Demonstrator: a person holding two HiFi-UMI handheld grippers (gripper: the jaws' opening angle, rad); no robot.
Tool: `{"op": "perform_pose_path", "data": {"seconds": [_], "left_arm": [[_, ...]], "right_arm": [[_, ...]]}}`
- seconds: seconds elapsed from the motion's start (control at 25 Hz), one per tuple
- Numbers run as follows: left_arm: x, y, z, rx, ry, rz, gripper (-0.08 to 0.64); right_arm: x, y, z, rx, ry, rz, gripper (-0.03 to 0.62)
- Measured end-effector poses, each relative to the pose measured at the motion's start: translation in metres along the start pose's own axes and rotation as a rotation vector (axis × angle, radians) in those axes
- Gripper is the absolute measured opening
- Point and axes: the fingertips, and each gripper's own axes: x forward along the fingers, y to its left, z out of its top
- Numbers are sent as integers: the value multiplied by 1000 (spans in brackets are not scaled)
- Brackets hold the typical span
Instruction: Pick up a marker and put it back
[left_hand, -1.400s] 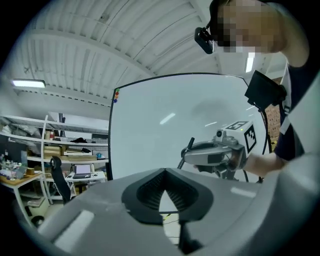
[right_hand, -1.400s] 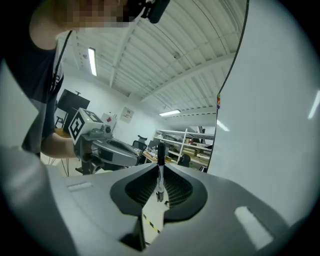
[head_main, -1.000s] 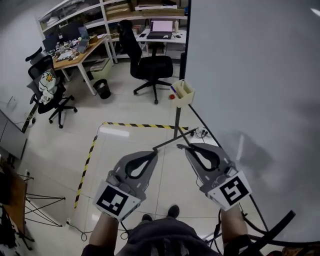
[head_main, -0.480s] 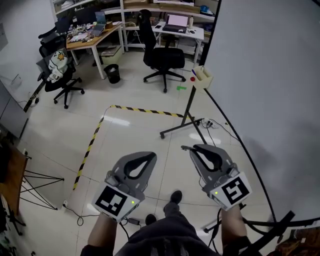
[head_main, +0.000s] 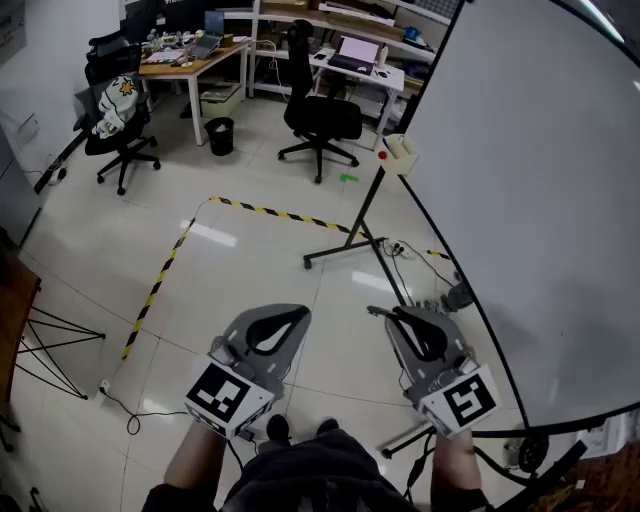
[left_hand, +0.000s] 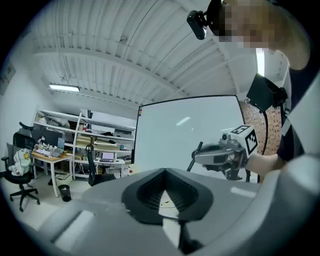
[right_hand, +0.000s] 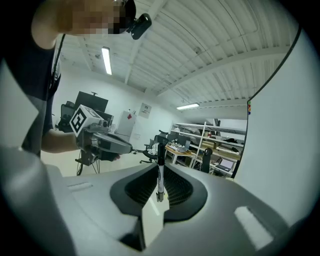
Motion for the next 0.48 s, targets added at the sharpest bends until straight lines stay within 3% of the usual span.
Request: {"op": "perform_pose_path", "data": {"seconds": [0.2,0.48], "left_arm": [[-7,-39,6,32,10,-12,6],[-5,-121,-2,27,11,11,6]], "right_arm": [[-36,15,7,-9,-42,3,40],[-119,33,-19,18,-53,34,40]]}}
